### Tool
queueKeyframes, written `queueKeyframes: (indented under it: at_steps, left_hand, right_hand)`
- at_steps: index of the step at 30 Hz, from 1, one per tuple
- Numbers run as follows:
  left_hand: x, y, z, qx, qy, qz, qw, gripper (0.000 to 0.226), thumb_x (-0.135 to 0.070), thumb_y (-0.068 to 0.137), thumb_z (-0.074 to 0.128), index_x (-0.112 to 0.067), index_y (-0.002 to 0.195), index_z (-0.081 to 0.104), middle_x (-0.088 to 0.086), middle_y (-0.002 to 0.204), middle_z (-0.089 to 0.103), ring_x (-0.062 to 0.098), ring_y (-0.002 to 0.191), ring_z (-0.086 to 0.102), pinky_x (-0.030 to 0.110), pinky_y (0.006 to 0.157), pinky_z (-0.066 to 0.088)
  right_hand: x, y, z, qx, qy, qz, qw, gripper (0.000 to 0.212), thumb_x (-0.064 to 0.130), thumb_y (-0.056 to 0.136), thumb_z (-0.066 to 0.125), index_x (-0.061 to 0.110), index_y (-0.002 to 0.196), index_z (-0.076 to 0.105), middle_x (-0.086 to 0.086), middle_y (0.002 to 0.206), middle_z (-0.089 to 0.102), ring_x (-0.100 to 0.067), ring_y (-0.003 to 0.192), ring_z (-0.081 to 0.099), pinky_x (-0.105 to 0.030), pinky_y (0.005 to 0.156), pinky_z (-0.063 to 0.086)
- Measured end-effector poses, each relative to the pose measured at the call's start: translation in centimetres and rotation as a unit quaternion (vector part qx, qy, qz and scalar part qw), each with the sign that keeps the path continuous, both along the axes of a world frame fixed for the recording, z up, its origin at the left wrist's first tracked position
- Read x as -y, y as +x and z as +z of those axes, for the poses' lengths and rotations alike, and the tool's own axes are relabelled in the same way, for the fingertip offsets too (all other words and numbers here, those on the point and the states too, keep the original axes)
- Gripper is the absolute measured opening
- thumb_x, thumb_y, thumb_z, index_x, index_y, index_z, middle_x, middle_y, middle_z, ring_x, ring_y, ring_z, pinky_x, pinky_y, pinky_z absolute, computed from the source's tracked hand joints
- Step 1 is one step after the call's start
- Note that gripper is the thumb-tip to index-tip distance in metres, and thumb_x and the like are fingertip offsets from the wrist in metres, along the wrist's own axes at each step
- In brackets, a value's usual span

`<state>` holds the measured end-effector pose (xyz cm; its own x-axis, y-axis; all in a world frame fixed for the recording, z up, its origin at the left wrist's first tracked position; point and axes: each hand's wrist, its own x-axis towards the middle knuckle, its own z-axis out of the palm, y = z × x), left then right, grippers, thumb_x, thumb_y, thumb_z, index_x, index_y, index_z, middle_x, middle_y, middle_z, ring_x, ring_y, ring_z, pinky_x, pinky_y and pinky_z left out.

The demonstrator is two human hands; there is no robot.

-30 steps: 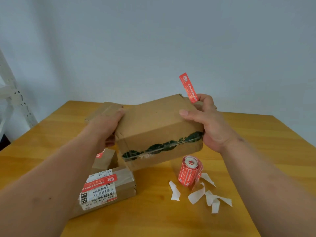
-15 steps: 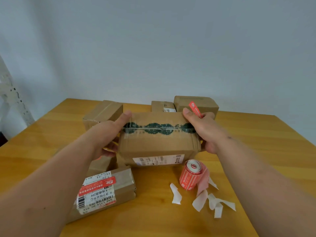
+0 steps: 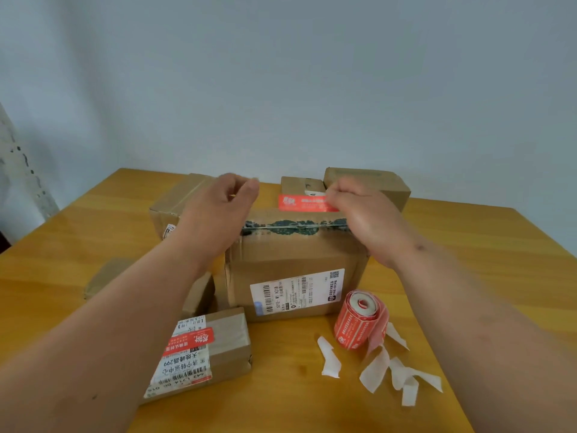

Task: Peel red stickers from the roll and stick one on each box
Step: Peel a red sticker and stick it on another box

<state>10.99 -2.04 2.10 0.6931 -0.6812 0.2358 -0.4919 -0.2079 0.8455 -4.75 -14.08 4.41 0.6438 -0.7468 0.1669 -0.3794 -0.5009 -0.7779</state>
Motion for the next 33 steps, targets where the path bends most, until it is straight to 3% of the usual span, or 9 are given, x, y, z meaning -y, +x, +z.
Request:
queueKeyframes:
  at_steps: [2,4,6,9,13,16,21,24,33]
  left_hand:
    - [0.1,-0.3,0.6,-0.033,0.028,-0.041,0.998,0.052,-0.065,0.092,0.038,-0.024,0.109,0.064,-0.007,0.097,0.066,0.005,0.087,0.057,0.027,0.067,0.039]
    - [0.2,-0.4,0.6,-0.023,0.076,-0.063,0.995,0.061,-0.071,0.086,0.040,-0.019,0.106,0.066,0.002,0.101,0.070,0.015,0.091,0.063,0.031,0.071,0.045]
    - [0.4,-0.4,0.3,-0.009,0.109,-0.067,0.992,0.045,-0.062,0.088,0.052,-0.021,0.095,0.067,0.002,0.090,0.071,0.022,0.088,0.067,0.038,0.074,0.054]
    - [1.0,-0.2,-0.1,0.028,0.132,-0.077,0.988,0.025,-0.044,0.090,0.062,-0.021,0.085,0.069,0.002,0.085,0.070,0.020,0.084,0.066,0.038,0.077,0.056]
    - [1.7,0.1,-0.3,0.039,0.133,-0.072,0.988,0.024,-0.036,0.091,0.062,-0.016,0.079,0.067,0.006,0.082,0.069,0.019,0.076,0.063,0.035,0.072,0.053]
    - [2.2,0.4,-0.3,0.061,0.144,-0.054,0.986,0.021,-0.035,0.090,0.062,-0.016,0.081,0.067,0.004,0.082,0.069,0.019,0.078,0.063,0.033,0.069,0.052]
    - [3.1,0.7,-0.3,0.144,0.184,-0.029,0.972,0.015,-0.035,0.085,0.061,-0.024,0.074,0.060,-0.003,0.084,0.061,0.014,0.078,0.056,0.027,0.056,0.038]
    - [3.6,0.8,-0.7,0.165,0.190,-0.017,0.968,0.018,-0.036,0.082,0.060,-0.028,0.068,0.053,-0.006,0.082,0.058,0.017,0.083,0.056,0.028,0.064,0.039]
    - [3.8,0.3,-0.9,0.179,0.205,-0.004,0.962,0.014,-0.035,0.079,0.057,-0.028,0.068,0.052,-0.004,0.092,0.055,0.022,0.095,0.054,0.044,0.085,0.050]
  right_hand:
    - [-0.2,0.8,-0.3,-0.052,-0.015,0.027,0.998,0.025,0.028,0.099,0.042,0.009,0.085,0.054,0.000,0.081,0.052,-0.014,0.071,0.044,-0.030,0.060,0.029]
    - [-0.3,1.5,-0.6,-0.091,-0.030,0.035,0.995,0.027,0.029,0.098,0.042,0.005,0.088,0.053,-0.002,0.082,0.052,-0.016,0.073,0.045,-0.032,0.064,0.031]
    - [-0.2,1.9,-0.8,-0.120,-0.048,0.031,0.991,0.028,0.029,0.098,0.042,0.005,0.089,0.053,0.000,0.080,0.050,-0.019,0.076,0.047,-0.034,0.072,0.031]
    - [-0.1,2.4,-0.9,-0.139,-0.063,0.030,0.988,0.029,0.029,0.098,0.040,0.005,0.091,0.055,-0.001,0.080,0.050,-0.020,0.078,0.047,-0.036,0.077,0.031]
    - [0.4,2.9,-1.2,-0.156,-0.078,0.016,0.985,0.029,0.030,0.097,0.040,0.008,0.091,0.058,-0.004,0.086,0.054,-0.025,0.086,0.051,-0.041,0.078,0.036]
    - [0.8,3.3,-1.7,-0.175,-0.105,0.005,0.979,0.027,0.031,0.095,0.041,0.016,0.079,0.056,-0.002,0.083,0.052,-0.029,0.089,0.052,-0.041,0.077,0.038]
    - [0.7,3.9,-2.1,-0.214,-0.160,-0.028,0.963,0.025,0.037,0.093,0.043,0.023,0.072,0.047,0.002,0.088,0.044,-0.026,0.094,0.044,-0.041,0.082,0.039]
    - [0.6,4.0,-2.4,-0.233,-0.186,-0.040,0.954,0.021,0.040,0.094,0.042,0.023,0.084,0.051,-0.001,0.101,0.044,-0.025,0.101,0.040,-0.043,0.088,0.036]
    - [0.5,4.3,-2.5,-0.249,-0.201,-0.049,0.946,0.021,0.040,0.092,0.042,0.023,0.094,0.054,-0.003,0.110,0.046,-0.027,0.110,0.040,-0.045,0.090,0.036]
